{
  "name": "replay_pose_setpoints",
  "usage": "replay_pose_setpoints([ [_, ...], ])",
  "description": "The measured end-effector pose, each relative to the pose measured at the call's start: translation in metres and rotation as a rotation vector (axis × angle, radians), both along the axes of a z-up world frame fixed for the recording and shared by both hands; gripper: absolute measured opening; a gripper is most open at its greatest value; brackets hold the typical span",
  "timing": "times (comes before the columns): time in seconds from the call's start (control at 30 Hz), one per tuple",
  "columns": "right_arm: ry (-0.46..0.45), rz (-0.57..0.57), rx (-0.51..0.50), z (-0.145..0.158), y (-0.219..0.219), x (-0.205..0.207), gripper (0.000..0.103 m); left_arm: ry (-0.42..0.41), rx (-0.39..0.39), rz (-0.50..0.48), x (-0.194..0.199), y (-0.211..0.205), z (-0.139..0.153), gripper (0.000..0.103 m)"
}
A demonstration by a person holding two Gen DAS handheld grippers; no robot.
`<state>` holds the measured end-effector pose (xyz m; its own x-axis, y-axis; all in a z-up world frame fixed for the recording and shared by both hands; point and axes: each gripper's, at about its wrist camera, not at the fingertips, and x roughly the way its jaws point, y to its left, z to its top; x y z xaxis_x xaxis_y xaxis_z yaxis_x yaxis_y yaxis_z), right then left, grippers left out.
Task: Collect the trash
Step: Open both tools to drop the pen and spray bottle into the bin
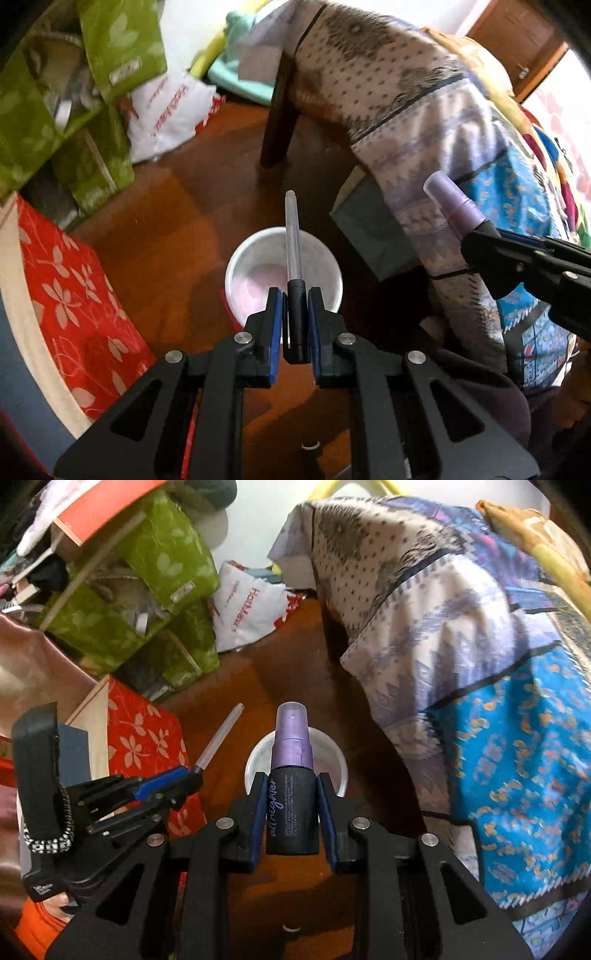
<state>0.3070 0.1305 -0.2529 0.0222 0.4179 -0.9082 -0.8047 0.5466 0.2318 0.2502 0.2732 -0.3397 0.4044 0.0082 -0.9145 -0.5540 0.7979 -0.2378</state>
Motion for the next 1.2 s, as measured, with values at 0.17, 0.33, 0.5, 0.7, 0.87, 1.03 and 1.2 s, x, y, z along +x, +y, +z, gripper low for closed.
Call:
replay_pose_setpoints([
  [0.17,0.002,0.012,0.01,-0.008,0.018,0.005,0.024,-0.003,-0.038,0.029,0.009,0.009,-0.009,0.013],
  [0.33,0.017,0.011,0.025,-0.007,0.025,0.013,0.034,-0.001,-0.017,0.042,0.022,0.014,-0.005,0.019],
  [0.5,0.039,0.001,0.008,-0.011,0.022,0.016,0.039,0.035,0.032,0.042,0.021,0.013,-0.002,0.027],
  [0.7,0.003,0.003,0.017,0.002,0.008,0.011,0.039,0.036,0.063,0.016,0.009,0.003,0.016,0.028],
  [0.87,-0.06,0.008,0.046,0.028,-0.01,0.0,0.039,-0.009,0.107,0.003,-0.003,-0.011,0.051,0.028],
  [1.03,-0.119,-0.003,0.101,0.062,-0.035,-0.011,0.039,-0.071,0.154,0.001,-0.016,-0.027,0.091,0.028],
  [1.2,-0.166,-0.039,0.162,0.095,-0.063,-0.02,0.039,-0.131,0.204,-0.009,-0.029,-0.049,0.131,0.028],
])
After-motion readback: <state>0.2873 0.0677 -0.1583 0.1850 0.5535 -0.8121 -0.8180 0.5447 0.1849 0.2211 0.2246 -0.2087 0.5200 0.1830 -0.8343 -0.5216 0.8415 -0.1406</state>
